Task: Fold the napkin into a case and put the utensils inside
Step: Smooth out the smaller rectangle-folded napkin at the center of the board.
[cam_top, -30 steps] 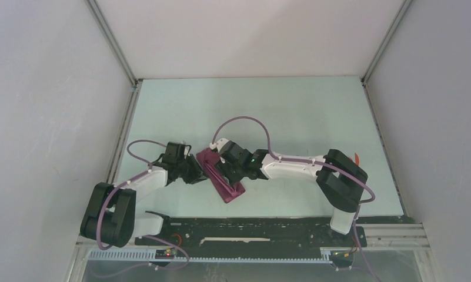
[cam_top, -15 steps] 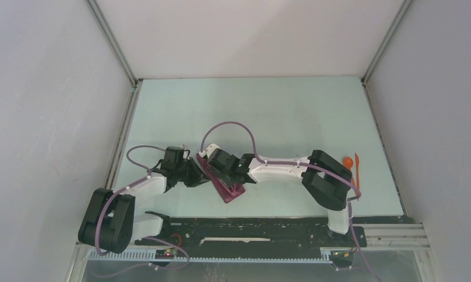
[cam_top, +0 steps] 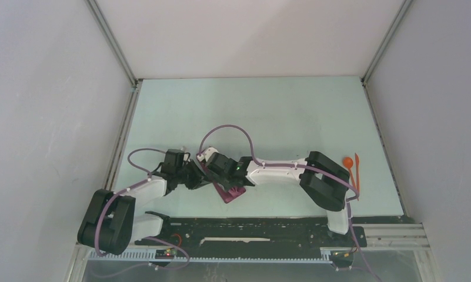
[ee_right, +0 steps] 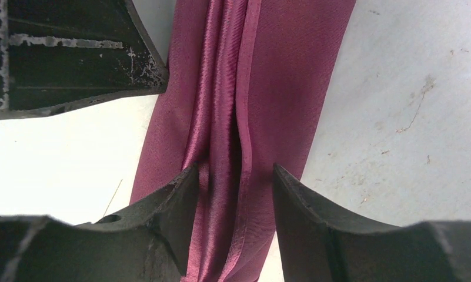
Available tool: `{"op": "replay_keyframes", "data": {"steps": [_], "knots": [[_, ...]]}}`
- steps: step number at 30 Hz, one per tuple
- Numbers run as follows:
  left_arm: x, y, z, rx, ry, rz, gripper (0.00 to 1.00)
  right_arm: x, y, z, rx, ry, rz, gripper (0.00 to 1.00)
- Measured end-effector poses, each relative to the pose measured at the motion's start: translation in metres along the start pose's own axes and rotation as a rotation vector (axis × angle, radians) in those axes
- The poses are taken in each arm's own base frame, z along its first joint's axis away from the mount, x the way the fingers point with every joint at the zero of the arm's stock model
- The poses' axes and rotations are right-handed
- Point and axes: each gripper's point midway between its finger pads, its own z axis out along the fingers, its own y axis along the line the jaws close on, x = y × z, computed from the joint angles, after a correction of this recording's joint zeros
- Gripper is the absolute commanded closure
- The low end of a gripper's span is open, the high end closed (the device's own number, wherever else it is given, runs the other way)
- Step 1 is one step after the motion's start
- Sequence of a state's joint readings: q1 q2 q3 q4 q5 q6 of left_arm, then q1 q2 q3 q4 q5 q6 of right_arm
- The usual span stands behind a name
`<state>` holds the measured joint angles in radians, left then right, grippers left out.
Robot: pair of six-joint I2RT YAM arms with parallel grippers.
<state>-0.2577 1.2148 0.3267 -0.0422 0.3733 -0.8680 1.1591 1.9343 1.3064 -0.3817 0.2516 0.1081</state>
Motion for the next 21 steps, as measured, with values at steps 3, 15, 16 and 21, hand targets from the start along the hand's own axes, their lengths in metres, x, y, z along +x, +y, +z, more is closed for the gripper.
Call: {"op": "replay_keyframes", "data": {"steps": [3,15,16,21], "knots": [[0.001,0.0,0.0,0.004,0.001,-0.004,0.84,0.0,0.001,0.0,-0.001,0.0,0.0,0.43],[0.005,0.0,0.0,0.012,0.005,-0.005,0.85,-0.008,0.009,-0.003,-0.011,-0.019,0.012,0.41],[0.005,0.0,0.0,0.012,0.005,-0.005,0.85,-0.009,0.009,-0.004,-0.012,-0.022,0.014,0.42],[0.005,-0.001,0.0,0.012,0.005,-0.005,0.85,-0.016,0.011,-0.003,-0.009,-0.033,0.021,0.45]]}}
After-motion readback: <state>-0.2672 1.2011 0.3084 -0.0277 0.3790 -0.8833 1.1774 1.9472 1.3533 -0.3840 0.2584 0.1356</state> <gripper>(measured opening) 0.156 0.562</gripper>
